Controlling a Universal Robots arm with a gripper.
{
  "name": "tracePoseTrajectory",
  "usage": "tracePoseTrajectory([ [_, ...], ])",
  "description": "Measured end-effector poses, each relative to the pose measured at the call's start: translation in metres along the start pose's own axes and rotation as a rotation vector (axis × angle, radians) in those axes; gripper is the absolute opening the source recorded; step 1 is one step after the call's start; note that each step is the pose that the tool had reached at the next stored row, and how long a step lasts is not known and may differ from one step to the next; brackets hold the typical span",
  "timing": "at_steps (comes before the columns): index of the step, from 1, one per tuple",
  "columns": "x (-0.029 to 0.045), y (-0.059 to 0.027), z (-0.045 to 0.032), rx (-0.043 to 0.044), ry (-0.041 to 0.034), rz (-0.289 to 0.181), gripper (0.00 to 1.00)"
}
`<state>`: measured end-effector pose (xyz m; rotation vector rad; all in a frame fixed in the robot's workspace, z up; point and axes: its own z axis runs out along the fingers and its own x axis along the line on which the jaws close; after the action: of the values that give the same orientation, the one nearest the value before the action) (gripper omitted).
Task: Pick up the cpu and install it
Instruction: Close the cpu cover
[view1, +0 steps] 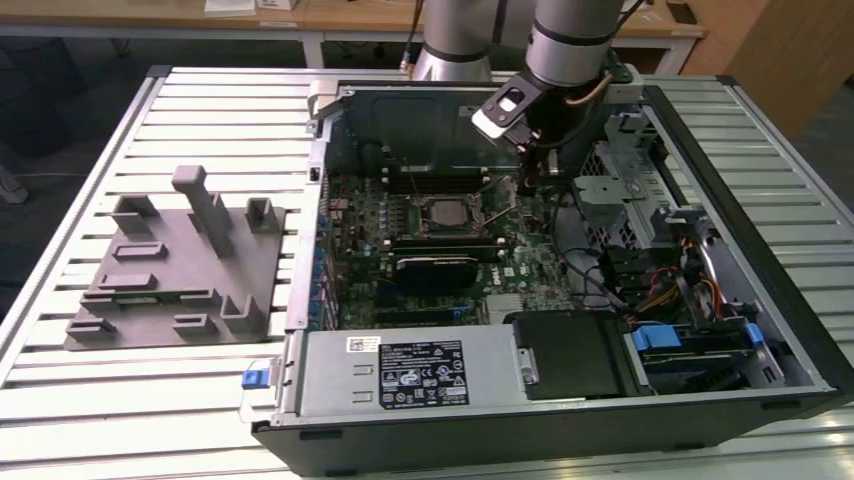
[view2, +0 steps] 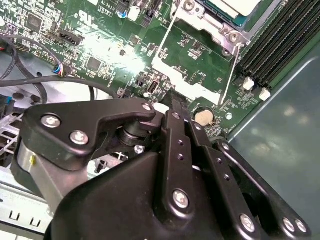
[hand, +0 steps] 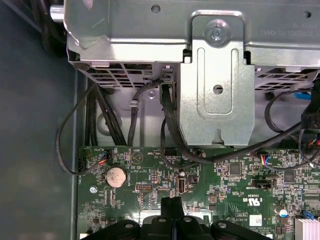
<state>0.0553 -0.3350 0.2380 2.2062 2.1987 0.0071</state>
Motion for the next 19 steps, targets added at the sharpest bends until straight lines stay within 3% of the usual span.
tracePoseTrajectory([
  [9,0.0000,-0.0116,-0.0002,0.0001,0.0107,0.000,0.11],
  [13,0.0000,-0.0179,-0.0003,0.0001,0.0209,0.001,0.11],
  [19,-0.0001,-0.0281,-0.0006,0.0002,0.0424,0.001,0.11],
])
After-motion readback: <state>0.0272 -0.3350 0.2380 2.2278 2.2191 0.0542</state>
